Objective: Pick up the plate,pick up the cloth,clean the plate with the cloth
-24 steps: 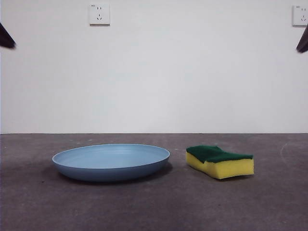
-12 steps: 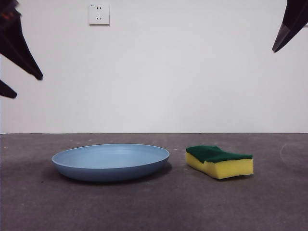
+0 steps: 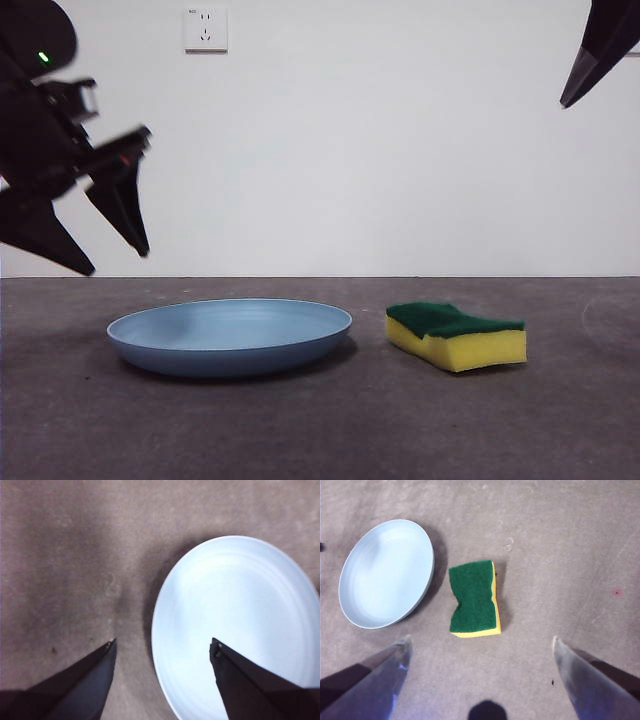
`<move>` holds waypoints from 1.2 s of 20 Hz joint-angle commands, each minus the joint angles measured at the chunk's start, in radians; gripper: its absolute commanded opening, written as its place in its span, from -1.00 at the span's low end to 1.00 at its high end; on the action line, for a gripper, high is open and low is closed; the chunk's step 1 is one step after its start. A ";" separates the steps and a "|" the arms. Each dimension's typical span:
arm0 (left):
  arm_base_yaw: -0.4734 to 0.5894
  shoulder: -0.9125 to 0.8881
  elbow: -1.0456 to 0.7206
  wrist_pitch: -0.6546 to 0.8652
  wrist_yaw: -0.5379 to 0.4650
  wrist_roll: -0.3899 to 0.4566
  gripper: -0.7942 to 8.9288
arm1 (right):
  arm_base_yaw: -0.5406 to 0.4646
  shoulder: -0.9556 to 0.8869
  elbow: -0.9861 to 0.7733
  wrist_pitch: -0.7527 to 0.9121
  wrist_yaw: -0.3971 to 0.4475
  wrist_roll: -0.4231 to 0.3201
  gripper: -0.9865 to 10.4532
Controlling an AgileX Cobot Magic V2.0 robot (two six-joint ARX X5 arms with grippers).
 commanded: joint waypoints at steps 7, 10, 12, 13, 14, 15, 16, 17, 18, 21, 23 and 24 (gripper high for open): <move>-0.042 0.160 0.000 0.051 -0.032 0.015 -0.20 | 0.003 -0.001 0.003 0.004 0.000 -0.002 0.00; -0.049 0.166 0.000 0.052 -0.033 0.023 -0.51 | 0.003 -0.001 0.003 0.004 0.000 -0.002 0.00; -0.053 0.166 0.000 0.051 -0.032 0.049 -0.85 | 0.003 -0.001 0.003 0.004 0.000 -0.002 0.00; -0.053 0.166 0.000 0.051 -0.033 0.050 -0.85 | 0.003 -0.001 0.003 0.004 0.000 -0.002 0.00; -0.053 0.166 0.000 0.050 -0.032 0.053 -0.85 | 0.003 -0.001 0.003 0.004 0.000 -0.002 0.00; -0.053 0.166 0.000 0.046 -0.033 0.054 -0.85 | 0.003 -0.001 0.003 0.004 0.000 -0.002 0.00; -0.053 0.166 0.000 0.045 -0.033 0.061 -0.85 | 0.003 -0.001 0.003 0.004 0.000 -0.002 0.00; -0.053 0.166 0.000 0.045 -0.034 0.072 -0.85 | 0.003 -0.001 0.003 0.004 -0.001 -0.002 0.00; -0.053 0.166 0.000 0.048 -0.034 0.075 -0.85 | 0.005 -0.001 0.003 0.004 -0.001 -0.002 0.00; -0.053 0.139 0.010 0.037 -0.034 0.075 -0.85 | 0.044 0.000 0.003 0.033 0.001 -0.003 0.00; -0.054 0.081 0.028 0.015 -0.034 0.075 -0.85 | 0.095 0.010 0.003 0.072 0.010 -0.008 -0.01; -0.056 0.042 0.039 -0.001 -0.034 0.075 -0.85 | 0.127 0.024 0.005 0.091 0.028 -0.006 -0.01</move>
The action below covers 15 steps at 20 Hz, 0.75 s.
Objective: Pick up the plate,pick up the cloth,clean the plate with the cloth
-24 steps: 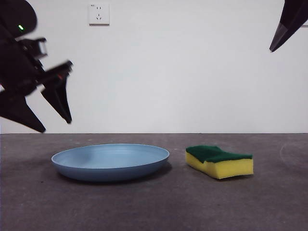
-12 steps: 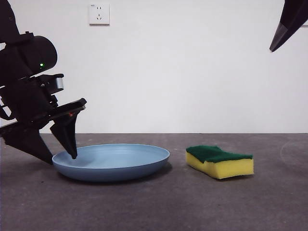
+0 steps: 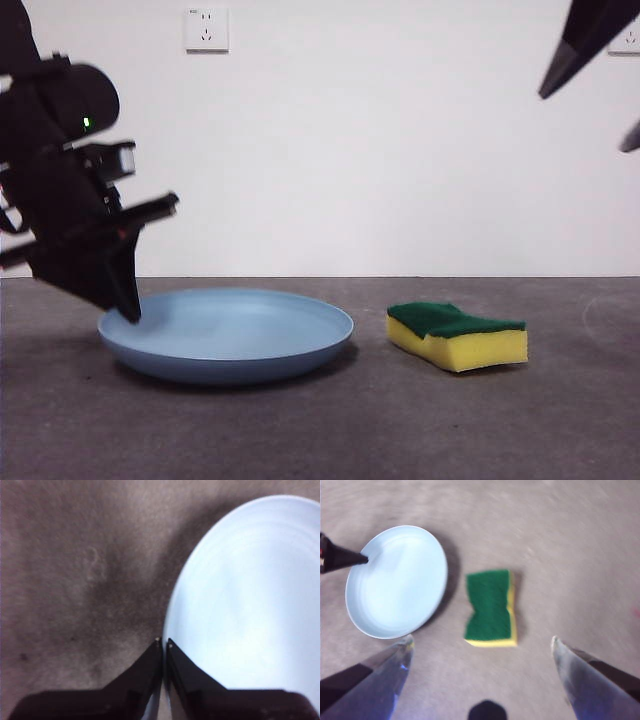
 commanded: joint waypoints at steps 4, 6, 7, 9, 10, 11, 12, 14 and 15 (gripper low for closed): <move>-0.010 -0.231 0.095 -0.116 -0.002 0.045 -0.85 | 0.147 0.135 0.040 0.039 0.143 -0.029 -0.01; -0.011 -0.316 0.127 -0.171 -0.003 0.048 -0.85 | 0.192 0.217 0.075 0.043 0.205 -0.075 -0.13; -0.011 -0.353 0.140 -0.193 -0.004 0.048 -0.85 | 0.209 0.254 0.094 0.047 0.219 -0.097 -0.18; -0.011 -0.427 0.150 -0.231 -0.030 0.052 -0.85 | 0.235 0.330 0.129 0.069 0.233 -0.117 -0.17; -0.011 -0.460 0.150 -0.251 -0.039 0.065 -0.85 | 0.242 0.366 0.142 0.081 0.234 -0.126 -0.17; -0.011 -0.486 0.150 -0.274 -0.050 0.067 -0.85 | 0.246 0.399 0.154 0.091 0.235 -0.139 -0.18; -0.011 -0.508 0.150 -0.298 -0.052 0.068 -0.85 | 0.247 0.433 0.161 0.108 0.235 -0.140 -0.18; -0.011 -0.533 0.150 -0.335 -0.052 0.071 -0.85 | 0.247 0.497 0.162 0.150 0.236 -0.138 -0.18; -0.011 -0.534 0.150 -0.344 -0.052 0.079 -0.85 | 0.247 0.526 0.162 0.163 0.235 -0.138 -0.18</move>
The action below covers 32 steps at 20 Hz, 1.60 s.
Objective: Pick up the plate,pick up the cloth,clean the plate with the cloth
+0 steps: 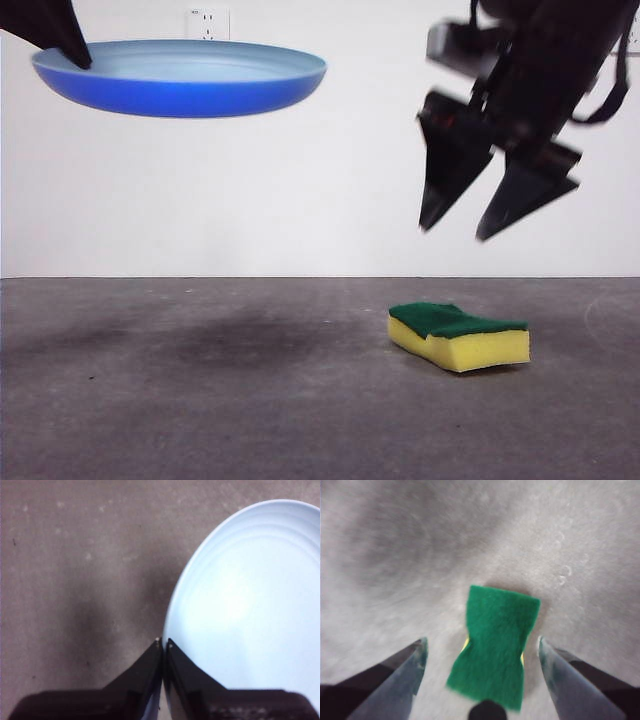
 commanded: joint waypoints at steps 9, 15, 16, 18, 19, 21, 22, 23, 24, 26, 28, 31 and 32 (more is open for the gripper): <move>-0.005 0.003 0.001 -0.023 -0.028 0.037 -0.85 | 0.008 0.224 0.002 0.037 0.002 -0.010 -0.35; -0.005 0.009 0.001 -0.007 -0.040 0.037 -0.85 | 0.023 0.262 0.002 0.031 0.030 -0.010 -0.86; -0.005 0.016 0.001 -0.003 -0.059 0.037 -0.85 | 0.023 0.260 0.002 0.031 0.030 -0.007 -0.86; -0.008 0.050 0.001 0.004 -0.086 0.037 -0.85 | 0.027 0.246 0.002 0.027 0.028 -0.006 -0.86; -0.010 0.074 0.001 0.007 -0.088 0.037 -0.85 | 0.027 0.231 0.002 0.023 0.028 0.000 -0.86; -0.011 0.144 0.001 0.014 -0.088 0.037 -0.85 | 0.043 0.175 0.002 0.013 0.027 0.021 -0.86; -0.015 0.189 0.001 0.022 -0.087 0.037 -0.85 | 0.055 0.136 0.002 0.008 0.027 0.029 -0.86; -0.023 0.225 0.001 0.029 -0.087 0.037 -0.85 | 0.062 0.103 0.002 0.005 0.027 0.033 -0.86; -0.036 0.272 0.001 0.043 -0.086 0.037 -0.85 | 0.073 0.059 0.002 0.005 0.024 0.047 -0.86; -0.058 0.348 0.001 0.070 -0.080 0.035 -0.85 | 0.098 -0.014 0.002 0.007 0.021 0.074 -0.86; -0.091 0.400 0.001 0.087 -0.071 0.026 -0.85 | 0.126 -0.064 0.002 0.011 0.021 0.080 -0.86; -0.159 0.423 0.001 0.113 -0.051 0.004 -0.85 | 0.174 -0.081 0.002 0.040 0.021 0.093 -0.86; -0.188 0.422 0.001 0.132 -0.021 -0.005 -0.85 | 0.190 -0.072 0.002 0.055 0.021 0.099 -0.86</move>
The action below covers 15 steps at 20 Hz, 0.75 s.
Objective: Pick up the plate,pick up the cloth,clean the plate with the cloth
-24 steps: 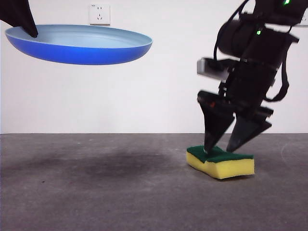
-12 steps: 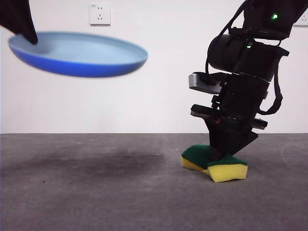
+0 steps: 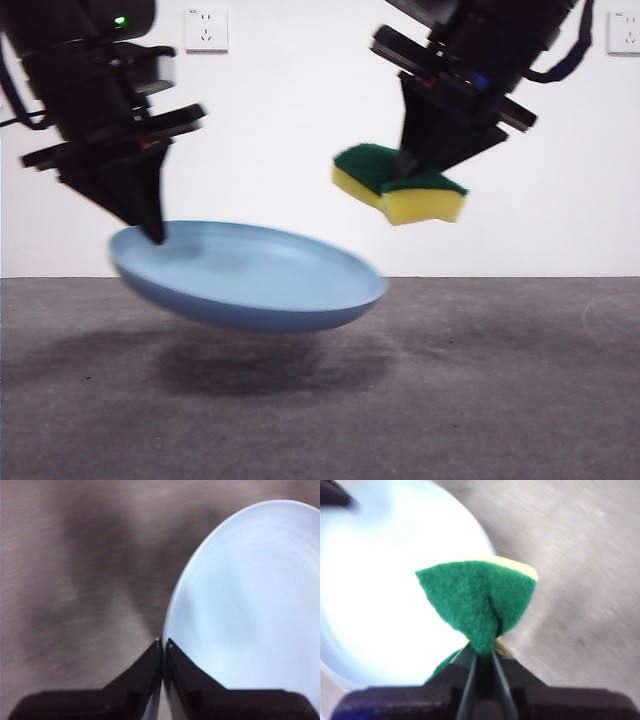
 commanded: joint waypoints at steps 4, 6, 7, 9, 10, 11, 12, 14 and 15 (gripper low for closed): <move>-0.110 -0.004 0.001 0.082 0.087 -0.072 -0.85 | 0.094 0.063 -0.002 0.084 -0.001 0.047 -0.86; -0.137 -0.004 0.001 0.106 0.086 -0.086 -0.85 | 0.132 0.087 -0.002 0.090 -0.001 0.051 -0.86; -0.141 -0.004 0.001 0.122 0.086 -0.098 -0.85 | 0.151 0.100 -0.002 0.088 -0.002 0.056 -0.86; -0.142 -0.004 0.001 0.149 0.086 -0.124 -0.85 | 0.191 0.116 -0.002 0.048 0.000 0.056 -0.86; -0.142 -0.004 0.001 0.153 0.087 -0.124 -0.85 | 0.204 0.116 -0.002 0.005 0.003 0.050 -0.86; -0.139 -0.004 0.001 0.151 0.086 -0.124 -0.85 | 0.216 0.116 -0.002 -0.045 0.015 0.042 -0.86; -0.134 -0.004 0.001 0.147 0.087 -0.124 -0.85 | 0.220 0.116 -0.002 -0.100 0.050 0.039 -0.86; -0.127 -0.006 0.001 0.122 0.088 -0.122 -0.85 | 0.214 0.111 -0.002 -0.211 0.232 0.023 -0.86; -0.127 -0.006 0.001 0.105 0.090 -0.118 -0.85 | 0.201 0.106 -0.002 -0.240 0.357 0.023 -0.86</move>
